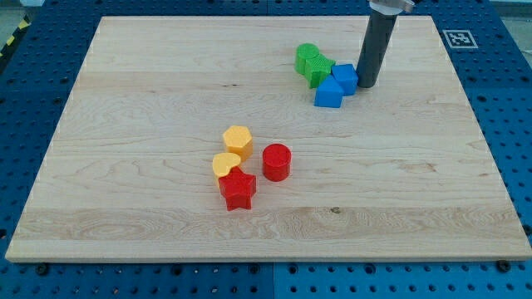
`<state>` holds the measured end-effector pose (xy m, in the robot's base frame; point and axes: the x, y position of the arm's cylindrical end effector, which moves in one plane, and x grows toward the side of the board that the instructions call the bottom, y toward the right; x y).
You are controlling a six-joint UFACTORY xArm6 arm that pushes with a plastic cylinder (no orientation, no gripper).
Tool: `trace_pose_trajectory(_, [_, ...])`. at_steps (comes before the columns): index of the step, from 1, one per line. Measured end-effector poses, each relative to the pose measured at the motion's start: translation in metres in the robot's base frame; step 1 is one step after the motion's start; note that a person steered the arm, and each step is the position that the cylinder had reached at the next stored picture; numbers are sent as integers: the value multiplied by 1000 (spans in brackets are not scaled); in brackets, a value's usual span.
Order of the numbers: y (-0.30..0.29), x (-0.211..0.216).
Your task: Move blue triangle below green star
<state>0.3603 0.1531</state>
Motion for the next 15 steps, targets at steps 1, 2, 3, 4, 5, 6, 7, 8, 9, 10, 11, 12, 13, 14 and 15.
trace_pose_trajectory(1, [7, 21])
trace_pose_trajectory(2, [-19, 27])
trace_pose_trajectory(3, [-65, 27])
trace_pose_trajectory(4, [-102, 27])
trace_pose_trajectory(5, [-109, 34])
trace_pose_trajectory(6, [-112, 55])
trace_pose_trajectory(7, [-129, 65])
trace_pose_trajectory(8, [-178, 65])
trace_pose_trajectory(9, [-202, 65])
trace_pose_trajectory(10, [-202, 65])
trace_pose_trajectory(11, [-202, 54])
trace_pose_trajectory(12, [-201, 38])
trace_pose_trajectory(13, [-197, 38])
trace_pose_trajectory(14, [-191, 53])
trace_pose_trajectory(15, [-177, 55])
